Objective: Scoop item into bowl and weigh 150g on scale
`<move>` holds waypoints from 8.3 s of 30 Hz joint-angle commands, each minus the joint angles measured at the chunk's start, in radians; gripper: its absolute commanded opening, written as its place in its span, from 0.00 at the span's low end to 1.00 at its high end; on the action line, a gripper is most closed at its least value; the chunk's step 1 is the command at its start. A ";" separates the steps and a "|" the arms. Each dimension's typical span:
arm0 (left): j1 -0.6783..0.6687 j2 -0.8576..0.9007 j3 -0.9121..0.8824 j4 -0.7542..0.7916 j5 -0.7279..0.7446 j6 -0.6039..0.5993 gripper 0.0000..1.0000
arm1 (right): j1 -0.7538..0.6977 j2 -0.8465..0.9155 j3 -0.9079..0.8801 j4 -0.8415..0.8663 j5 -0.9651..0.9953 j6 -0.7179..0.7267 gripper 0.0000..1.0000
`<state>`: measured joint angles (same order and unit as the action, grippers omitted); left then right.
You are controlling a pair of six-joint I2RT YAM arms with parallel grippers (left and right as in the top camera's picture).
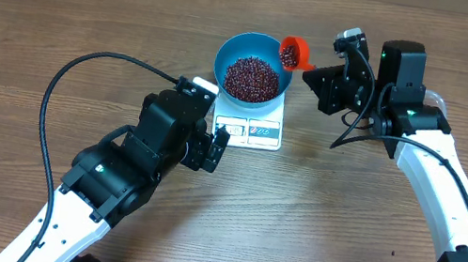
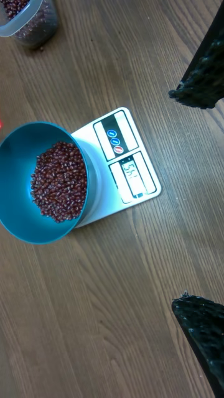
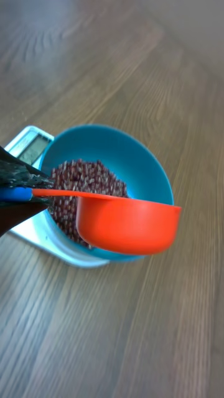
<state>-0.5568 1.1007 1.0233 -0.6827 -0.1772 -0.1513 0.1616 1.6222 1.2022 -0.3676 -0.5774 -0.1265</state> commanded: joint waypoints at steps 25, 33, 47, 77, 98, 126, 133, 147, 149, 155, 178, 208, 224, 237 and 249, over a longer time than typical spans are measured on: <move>-0.006 0.005 -0.002 0.002 -0.013 -0.003 0.99 | 0.068 -0.021 0.008 0.007 0.038 -0.272 0.04; -0.006 0.005 -0.002 0.002 -0.013 -0.003 0.99 | 0.068 -0.018 0.008 0.004 0.038 -0.271 0.04; -0.006 0.005 -0.002 0.002 -0.013 -0.003 0.99 | 0.068 -0.008 0.008 -0.004 0.034 -0.108 0.04; -0.006 0.005 -0.002 0.002 -0.013 -0.003 0.99 | 0.068 -0.008 0.008 -0.004 0.034 -0.109 0.04; -0.006 0.005 -0.002 0.002 -0.013 -0.003 0.99 | 0.068 -0.008 0.008 -0.003 0.034 -0.109 0.04; -0.006 0.005 -0.002 0.002 -0.013 -0.003 0.99 | 0.069 0.019 0.008 0.030 0.040 -0.218 0.04; -0.006 0.005 -0.002 0.002 -0.013 -0.003 0.99 | 0.077 0.019 0.008 0.039 0.013 -0.212 0.04; -0.006 0.005 -0.002 0.002 -0.013 -0.003 0.99 | 0.089 0.020 0.008 0.066 0.050 -0.237 0.04; -0.006 0.005 -0.002 0.002 -0.013 -0.003 0.99 | 0.089 0.020 0.008 0.060 0.051 -0.237 0.04; -0.006 0.005 -0.002 0.002 -0.013 -0.003 0.99 | 0.089 0.021 0.008 0.048 0.053 -0.237 0.04; -0.006 0.005 -0.002 0.002 -0.013 -0.002 0.99 | 0.090 0.022 0.008 0.045 0.053 -0.238 0.04; -0.006 0.005 -0.002 0.002 -0.013 -0.002 0.99 | 0.090 0.022 0.008 0.022 0.053 -0.237 0.04; -0.006 0.005 -0.002 0.002 -0.013 -0.003 1.00 | 0.090 0.022 0.009 0.029 -0.023 -0.053 0.04; -0.006 0.005 -0.002 0.002 -0.013 -0.003 0.99 | 0.021 0.020 0.011 0.037 -0.135 0.262 0.04; -0.006 0.005 -0.002 0.002 -0.013 -0.003 0.99 | -0.042 -0.006 0.011 0.019 -0.184 0.261 0.04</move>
<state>-0.5568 1.1007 1.0233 -0.6827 -0.1772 -0.1513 0.1230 1.6394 1.2022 -0.3523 -0.7361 0.1295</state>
